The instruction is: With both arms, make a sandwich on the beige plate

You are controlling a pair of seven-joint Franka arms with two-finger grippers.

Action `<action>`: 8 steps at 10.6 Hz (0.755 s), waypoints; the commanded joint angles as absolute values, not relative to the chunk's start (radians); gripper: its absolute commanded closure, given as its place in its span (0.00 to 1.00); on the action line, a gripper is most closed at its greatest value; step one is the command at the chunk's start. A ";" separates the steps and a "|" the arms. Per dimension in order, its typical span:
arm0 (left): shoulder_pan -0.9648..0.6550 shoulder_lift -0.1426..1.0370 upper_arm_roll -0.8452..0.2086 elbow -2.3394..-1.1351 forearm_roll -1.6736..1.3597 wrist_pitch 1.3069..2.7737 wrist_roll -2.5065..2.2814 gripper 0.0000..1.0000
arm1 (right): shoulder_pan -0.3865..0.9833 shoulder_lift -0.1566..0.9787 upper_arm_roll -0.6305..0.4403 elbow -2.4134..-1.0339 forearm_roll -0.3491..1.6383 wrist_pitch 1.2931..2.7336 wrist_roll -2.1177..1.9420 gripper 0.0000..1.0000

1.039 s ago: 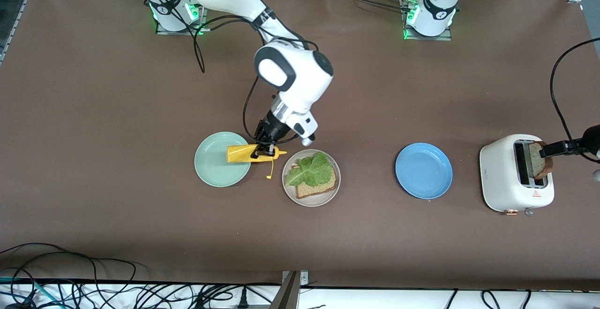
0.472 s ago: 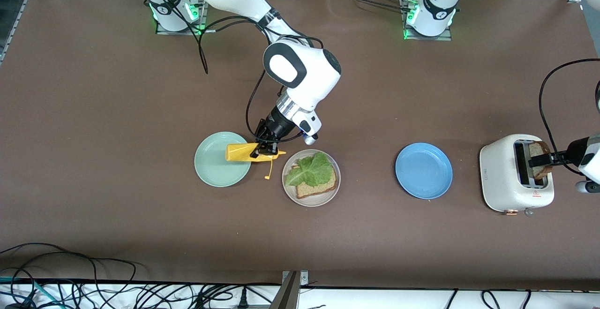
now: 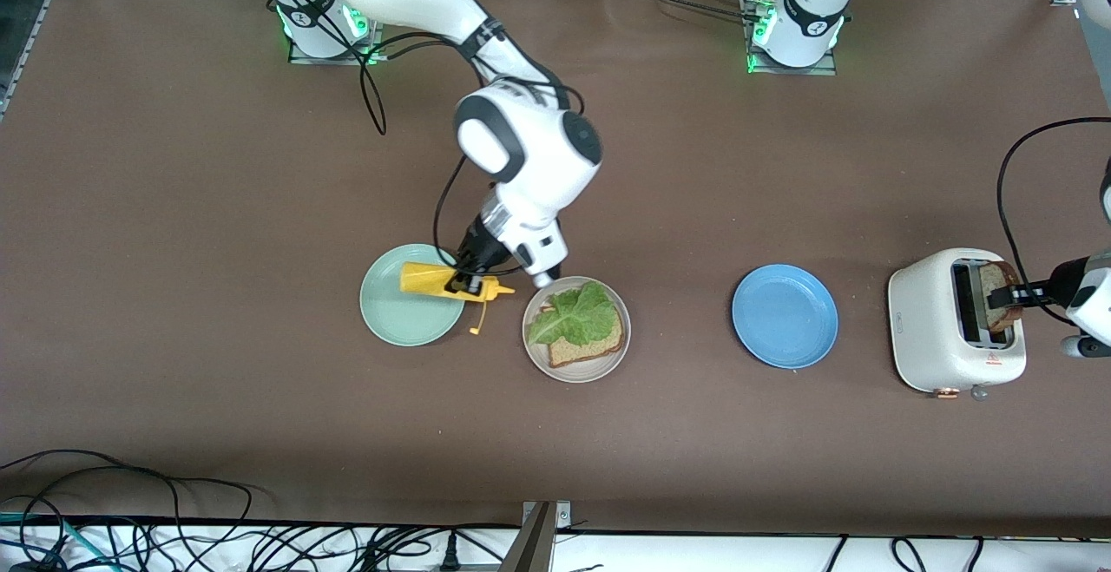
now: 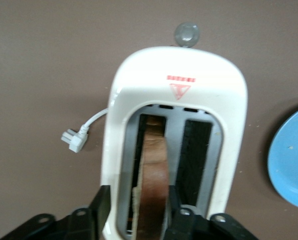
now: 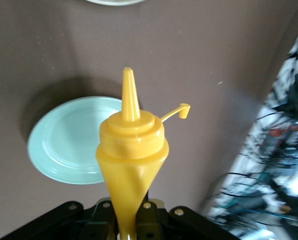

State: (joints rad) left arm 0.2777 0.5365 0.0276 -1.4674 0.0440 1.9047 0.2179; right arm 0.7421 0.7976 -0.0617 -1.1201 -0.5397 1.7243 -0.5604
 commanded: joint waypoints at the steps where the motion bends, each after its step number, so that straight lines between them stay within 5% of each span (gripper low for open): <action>1: 0.299 0.560 0.020 -1.436 0.063 1.899 0.264 1.00 | 0.693 0.727 -0.116 -1.134 -0.316 1.726 -0.575 1.00; 8: 0.290 0.575 0.017 -1.411 0.032 1.882 0.201 1.00 | 0.485 0.595 -0.217 -1.258 0.280 1.767 -1.028 1.00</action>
State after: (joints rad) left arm 0.2914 0.5468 0.0167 -1.4573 0.0419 1.9015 0.2139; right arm 0.5076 0.6424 -0.1846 -1.1907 0.1566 1.7492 -0.8954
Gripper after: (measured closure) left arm 0.872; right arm 0.938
